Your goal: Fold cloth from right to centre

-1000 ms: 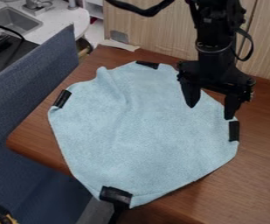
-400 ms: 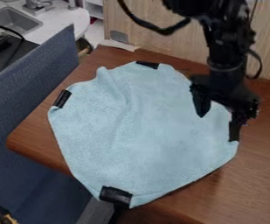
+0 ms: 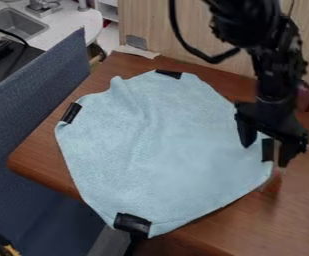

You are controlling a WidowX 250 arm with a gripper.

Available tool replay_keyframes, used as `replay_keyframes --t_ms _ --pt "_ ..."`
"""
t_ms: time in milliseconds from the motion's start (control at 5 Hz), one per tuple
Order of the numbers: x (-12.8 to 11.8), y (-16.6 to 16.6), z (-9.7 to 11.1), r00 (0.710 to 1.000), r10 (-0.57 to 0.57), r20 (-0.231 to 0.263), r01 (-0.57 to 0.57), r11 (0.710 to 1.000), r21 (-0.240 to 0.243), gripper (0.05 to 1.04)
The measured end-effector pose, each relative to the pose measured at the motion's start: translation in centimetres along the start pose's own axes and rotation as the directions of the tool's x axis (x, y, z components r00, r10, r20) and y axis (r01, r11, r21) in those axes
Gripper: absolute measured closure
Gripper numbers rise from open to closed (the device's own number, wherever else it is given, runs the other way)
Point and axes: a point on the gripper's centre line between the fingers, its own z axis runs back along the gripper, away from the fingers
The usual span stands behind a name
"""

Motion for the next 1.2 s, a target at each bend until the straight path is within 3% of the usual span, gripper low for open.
replay_keyframes --t_ms 200,600,800,1000,1200 --pt "0.13 -0.24 -1.26 1.0 -0.009 -0.012 0.009 1.0 0.003 0.118" --pt "0.53 -0.82 -1.85 0.998 -0.02 -0.058 0.024 0.997 0.068 0.666" --pt "0.51 -0.7 -1.84 0.998 -0.009 -0.058 0.014 0.997 0.076 0.864" --pt "0.64 -0.84 -1.78 0.998 -0.017 -0.056 0.021 0.997 0.068 0.975" --pt "0.73 -1.08 -1.75 0.998 -0.042 -0.055 0.045 0.998 0.052 1.009"
